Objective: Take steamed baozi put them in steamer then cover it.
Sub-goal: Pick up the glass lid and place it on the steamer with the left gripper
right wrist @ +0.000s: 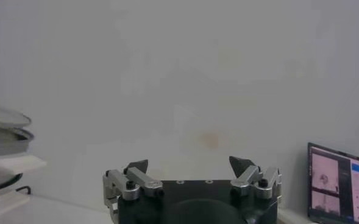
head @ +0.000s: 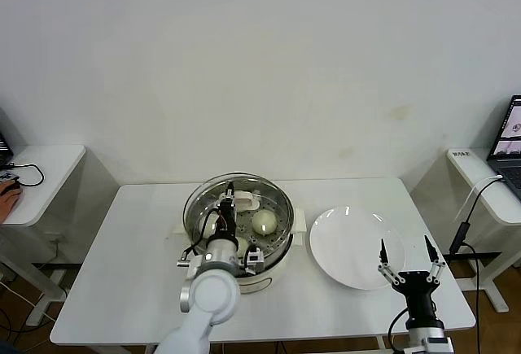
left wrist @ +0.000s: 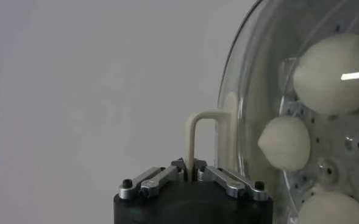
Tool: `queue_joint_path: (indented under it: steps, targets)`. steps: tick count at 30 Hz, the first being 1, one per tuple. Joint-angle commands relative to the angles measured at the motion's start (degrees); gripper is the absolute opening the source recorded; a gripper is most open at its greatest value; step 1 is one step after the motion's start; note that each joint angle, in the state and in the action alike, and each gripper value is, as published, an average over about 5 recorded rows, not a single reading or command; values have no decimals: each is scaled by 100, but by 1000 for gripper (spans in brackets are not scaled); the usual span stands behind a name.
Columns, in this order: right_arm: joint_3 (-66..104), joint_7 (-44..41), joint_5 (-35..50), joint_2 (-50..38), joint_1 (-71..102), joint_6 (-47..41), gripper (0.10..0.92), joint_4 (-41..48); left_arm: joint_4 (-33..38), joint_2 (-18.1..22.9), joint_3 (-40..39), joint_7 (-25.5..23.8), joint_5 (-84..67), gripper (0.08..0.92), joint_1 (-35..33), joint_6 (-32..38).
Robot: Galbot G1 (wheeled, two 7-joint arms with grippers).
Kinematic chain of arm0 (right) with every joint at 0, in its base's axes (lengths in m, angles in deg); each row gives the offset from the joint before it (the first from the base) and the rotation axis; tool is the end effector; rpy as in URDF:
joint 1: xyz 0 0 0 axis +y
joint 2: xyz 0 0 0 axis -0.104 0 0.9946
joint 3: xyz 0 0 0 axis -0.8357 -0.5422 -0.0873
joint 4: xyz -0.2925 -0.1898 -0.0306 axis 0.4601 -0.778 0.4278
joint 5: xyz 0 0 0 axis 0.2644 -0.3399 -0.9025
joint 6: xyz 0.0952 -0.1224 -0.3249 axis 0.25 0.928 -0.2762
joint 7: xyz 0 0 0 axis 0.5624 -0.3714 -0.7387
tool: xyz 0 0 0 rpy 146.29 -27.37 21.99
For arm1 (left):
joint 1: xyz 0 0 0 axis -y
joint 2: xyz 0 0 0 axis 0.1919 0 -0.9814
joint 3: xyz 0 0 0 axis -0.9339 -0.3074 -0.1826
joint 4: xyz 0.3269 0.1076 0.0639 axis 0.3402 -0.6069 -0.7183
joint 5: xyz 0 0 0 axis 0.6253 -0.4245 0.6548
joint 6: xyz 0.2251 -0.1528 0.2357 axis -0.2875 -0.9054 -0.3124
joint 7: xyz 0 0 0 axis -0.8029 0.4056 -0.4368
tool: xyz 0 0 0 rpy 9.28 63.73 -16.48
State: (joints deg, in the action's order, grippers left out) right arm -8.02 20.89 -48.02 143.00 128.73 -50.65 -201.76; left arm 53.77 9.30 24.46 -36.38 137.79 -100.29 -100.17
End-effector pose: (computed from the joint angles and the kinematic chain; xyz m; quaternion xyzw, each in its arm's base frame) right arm 0.1616 -0.0949 -0.3373 0.0486 0.9839 -0.1440 0.0938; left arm 0.3099 -0.1122 -0.2495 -0.0215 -0.7027 -0.7110 0.0134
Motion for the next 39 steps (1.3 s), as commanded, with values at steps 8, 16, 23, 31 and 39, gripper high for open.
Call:
queue_joint_path:
  steps: [8,16,23,31,39]
  targets:
    - [-19,-2,-4,-14,-2,8,823,17,-85,199,-59,-7,217,147,-95,32]
    - [-11,-5,1,-28,9,13,823,11,-192,204,29,21,129,147,-31,36]
    - [-12,-8,7,-40,10,17,823,14,-216,173,119,25,58,147,-22,38]
    - [-32,-15,6,-48,7,15,823,8,-211,215,126,49,-45,147,-87,32]
    - [-41,-18,-1,-45,11,15,823,11,-96,221,104,59,-175,239,-130,24]
